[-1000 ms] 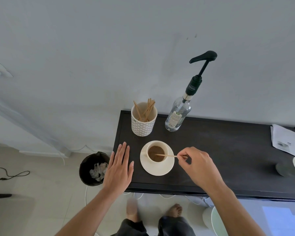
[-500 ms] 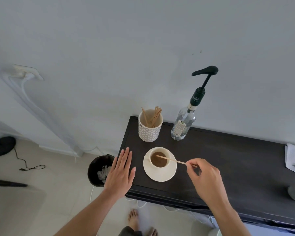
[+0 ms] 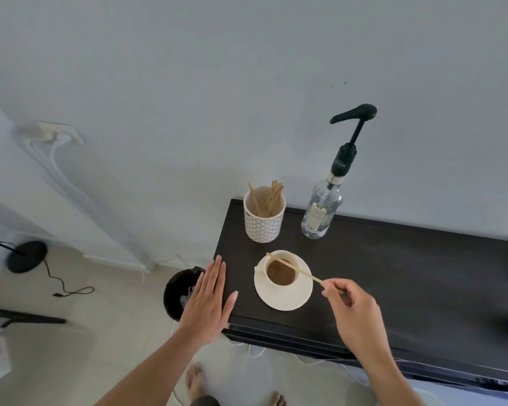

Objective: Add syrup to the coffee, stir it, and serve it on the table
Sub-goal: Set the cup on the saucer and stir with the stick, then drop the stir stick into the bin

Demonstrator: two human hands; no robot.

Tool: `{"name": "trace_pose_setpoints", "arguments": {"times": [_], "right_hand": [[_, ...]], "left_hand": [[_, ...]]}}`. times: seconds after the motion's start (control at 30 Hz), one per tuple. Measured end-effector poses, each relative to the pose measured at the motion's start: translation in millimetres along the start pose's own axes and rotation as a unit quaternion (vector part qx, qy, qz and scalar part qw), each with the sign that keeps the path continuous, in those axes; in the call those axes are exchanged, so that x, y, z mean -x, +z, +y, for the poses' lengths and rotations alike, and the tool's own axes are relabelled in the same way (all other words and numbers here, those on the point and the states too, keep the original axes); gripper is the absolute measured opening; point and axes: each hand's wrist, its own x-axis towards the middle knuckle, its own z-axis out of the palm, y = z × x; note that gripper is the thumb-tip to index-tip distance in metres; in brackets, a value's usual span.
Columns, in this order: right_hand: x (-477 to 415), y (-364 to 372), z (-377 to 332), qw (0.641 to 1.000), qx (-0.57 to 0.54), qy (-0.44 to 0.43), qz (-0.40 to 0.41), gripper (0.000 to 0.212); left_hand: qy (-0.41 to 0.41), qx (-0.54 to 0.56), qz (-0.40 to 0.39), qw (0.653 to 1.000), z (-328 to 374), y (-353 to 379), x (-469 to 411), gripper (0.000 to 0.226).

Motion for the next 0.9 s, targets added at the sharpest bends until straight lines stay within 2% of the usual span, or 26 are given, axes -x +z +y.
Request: {"name": "trace_pose_setpoints", "arguments": {"times": [0.23,0.47,0.7,0.9], "right_hand": [[15.2,66.2,-46.1,1.0,-0.014,0.005,-0.007,0.009],[34.3,165.2,-88.9,0.998,-0.036,0.006,-0.053,0.01],[9.3,274.7,-106.2,0.993,0.08,-0.027,-0.086,0.014],[-16.2,360.0,-114.9,0.965,0.208,-0.014,-0.16,0.028]], "left_hand": [[0.005,0.032,-0.006,0.999,-52.8,-9.7,8.6,0.085],[-0.038,0.034,-0.028,0.998,-156.1,-22.1,25.3,0.09],[-0.098,0.038,-0.077,0.992,-248.0,-33.4,31.8,0.095],[-0.12,0.055,-0.105,0.986,-294.9,-34.8,25.2,0.101]]}}
